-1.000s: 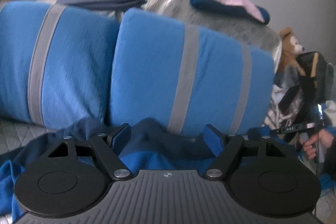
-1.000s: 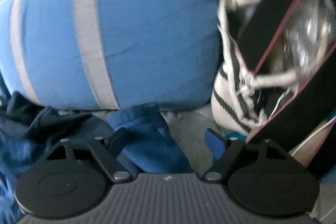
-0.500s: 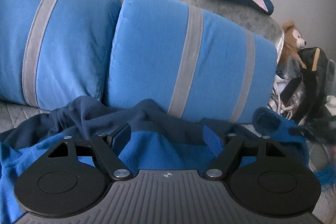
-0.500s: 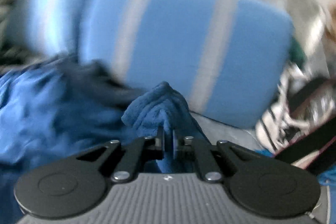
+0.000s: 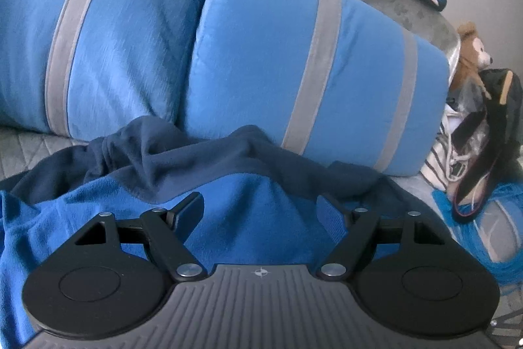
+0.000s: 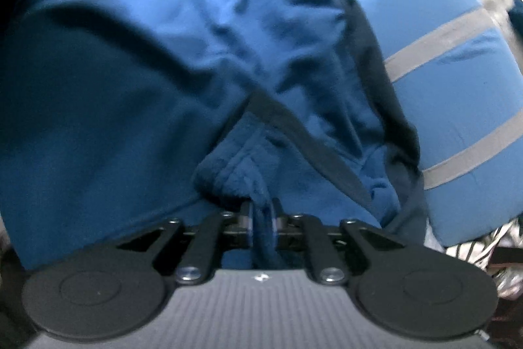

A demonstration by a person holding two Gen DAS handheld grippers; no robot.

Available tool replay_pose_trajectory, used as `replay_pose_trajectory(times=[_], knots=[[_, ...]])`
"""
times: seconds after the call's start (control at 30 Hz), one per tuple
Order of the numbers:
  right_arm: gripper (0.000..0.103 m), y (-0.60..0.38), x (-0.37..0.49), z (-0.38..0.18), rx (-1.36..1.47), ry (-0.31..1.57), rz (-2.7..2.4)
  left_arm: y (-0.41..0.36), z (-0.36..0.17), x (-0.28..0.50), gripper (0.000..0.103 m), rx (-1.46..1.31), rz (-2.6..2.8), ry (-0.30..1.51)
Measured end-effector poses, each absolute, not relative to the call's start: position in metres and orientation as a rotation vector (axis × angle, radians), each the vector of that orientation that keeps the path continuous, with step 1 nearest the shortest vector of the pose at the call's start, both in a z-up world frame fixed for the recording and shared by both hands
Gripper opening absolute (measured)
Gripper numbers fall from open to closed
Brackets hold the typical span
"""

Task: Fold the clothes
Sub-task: 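Grasp the navy sleeve cuff with the right gripper and lift it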

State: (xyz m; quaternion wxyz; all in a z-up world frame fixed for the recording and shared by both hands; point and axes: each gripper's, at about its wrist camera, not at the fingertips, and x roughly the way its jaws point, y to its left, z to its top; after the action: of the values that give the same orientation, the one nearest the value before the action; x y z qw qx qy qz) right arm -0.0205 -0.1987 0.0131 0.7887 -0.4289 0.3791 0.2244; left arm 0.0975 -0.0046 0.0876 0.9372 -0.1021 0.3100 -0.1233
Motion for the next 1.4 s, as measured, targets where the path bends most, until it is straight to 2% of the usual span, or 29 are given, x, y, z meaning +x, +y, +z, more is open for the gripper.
replay_pose_trajectory(times=[0.2, 0.27, 0.37, 0.6, 0.73, 0.77, 0.8, 0.9, 1.0, 1.17, 1.4], knots=[[0.054, -0.184, -0.033, 0.004, -1.203, 0.728, 0.526, -0.005, 0.088, 0.099, 0.076, -0.207, -0.247, 0.645], [0.058, -0.179, -0.035, 0.000, -1.303, 0.708, 0.562, -0.003, 0.088, 0.100, 0.076, -0.210, -0.239, 0.647], [0.059, -0.171, -0.033, -0.001, -1.401, 0.706, 0.630, -0.001, 0.087, 0.101, 0.076, -0.218, -0.231, 0.653], [0.059, -0.166, -0.011, -0.008, -1.436, 0.769, 0.719, 0.003, 0.086, 0.103, 0.076, -0.224, -0.240, 0.660], [0.053, -0.163, -0.003, -0.013, -1.417, 0.813, 0.743, 0.007, 0.089, 0.099, 0.076, -0.230, -0.244, 0.649], [0.034, -0.163, -0.001, -0.014, -1.414, 0.825, 0.750, 0.008, 0.090, 0.098, 0.076, -0.231, -0.245, 0.643], [0.025, -0.162, -0.002, -0.013, -1.405, 0.830, 0.751, 0.009, 0.091, 0.096, 0.076, -0.232, -0.247, 0.637], [0.017, -0.162, -0.006, -0.007, -1.372, 0.819, 0.735, 0.012, 0.096, 0.092, 0.076, -0.239, -0.246, 0.619], [0.016, -0.162, -0.015, 0.012, -1.312, 0.750, 0.670, 0.014, 0.101, 0.088, 0.076, -0.247, -0.241, 0.600], [0.013, -0.188, 0.007, 0.086, -1.022, 0.635, 0.427, 0.017, 0.110, 0.082, 0.076, -0.257, -0.240, 0.573], [0.012, -0.317, 0.048, 0.210, -0.492, 0.476, -0.071, 0.024, 0.114, 0.074, 0.076, -0.251, -0.229, 0.554]])
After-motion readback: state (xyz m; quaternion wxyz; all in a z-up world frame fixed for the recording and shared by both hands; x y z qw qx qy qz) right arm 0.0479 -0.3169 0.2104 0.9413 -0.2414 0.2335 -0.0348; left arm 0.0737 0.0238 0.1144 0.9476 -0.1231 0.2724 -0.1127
